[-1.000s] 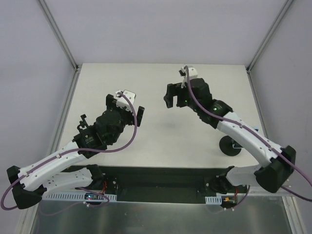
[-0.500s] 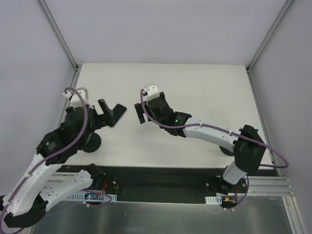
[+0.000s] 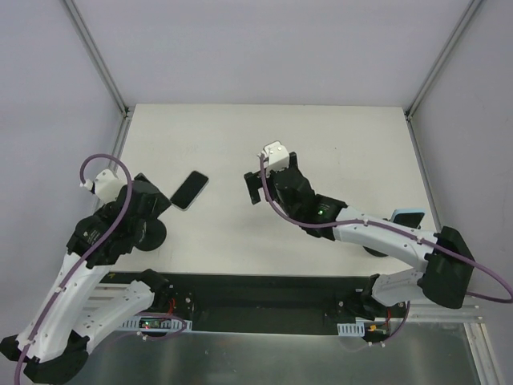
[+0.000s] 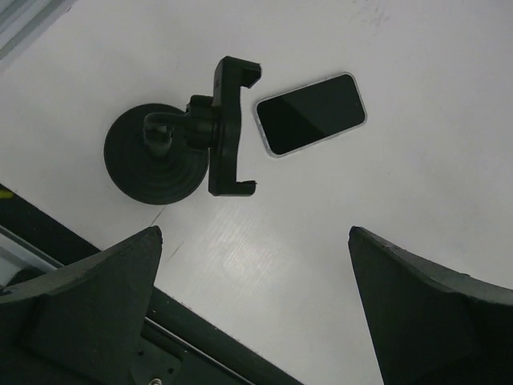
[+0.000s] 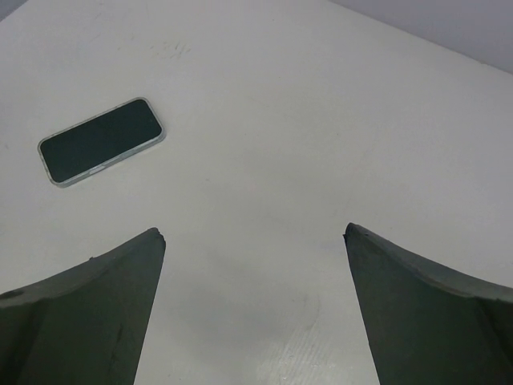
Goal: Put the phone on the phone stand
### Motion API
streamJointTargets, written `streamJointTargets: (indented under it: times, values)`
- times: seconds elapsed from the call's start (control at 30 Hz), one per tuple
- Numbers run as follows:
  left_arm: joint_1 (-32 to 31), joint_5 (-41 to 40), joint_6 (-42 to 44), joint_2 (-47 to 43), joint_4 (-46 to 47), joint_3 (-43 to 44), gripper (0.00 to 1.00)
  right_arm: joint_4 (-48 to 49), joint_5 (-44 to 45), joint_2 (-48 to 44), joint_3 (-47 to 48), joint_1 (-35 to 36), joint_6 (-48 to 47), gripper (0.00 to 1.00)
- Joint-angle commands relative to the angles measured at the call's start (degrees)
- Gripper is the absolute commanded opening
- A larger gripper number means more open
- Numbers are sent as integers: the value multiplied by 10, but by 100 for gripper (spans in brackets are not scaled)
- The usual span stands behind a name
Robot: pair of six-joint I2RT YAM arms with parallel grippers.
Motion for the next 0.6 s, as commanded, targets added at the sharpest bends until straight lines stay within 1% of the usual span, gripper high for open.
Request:
streamJointTargets:
  times: [0.0, 0.17, 0.23, 0.27, 0.37, 0.43, 0.47, 0.5, 0.57]
  values:
    - [49, 12, -91, -34, 36, -51, 99, 44, 41, -54, -23, -1, -27, 97]
    - [94, 38, -157, -32, 90, -93, 99, 58, 24, -72, -39, -1, -32, 97]
    - [118, 44, -185, -32, 113, -112, 96, 57, 23, -78, -41, -1, -34, 97]
    - [125, 43, -189, -30, 122, -117, 92, 57, 24, -82, -42, -1, -35, 97]
    - [158, 47, -199, -18, 136, -133, 88, 58, 31, -94, -50, -1, -41, 97]
    - [177, 53, -210, -12, 139, -138, 81, 59, 35, -103, -56, -1, -46, 96]
    - [180, 48, -210, -11, 147, -140, 79, 61, 38, -103, -58, -1, -47, 97]
    - [181, 43, -211, -12, 150, -146, 74, 62, 40, -106, -59, -1, -48, 97]
    - [185, 32, -209, -13, 159, -151, 68, 63, 40, -105, -60, -1, -51, 97]
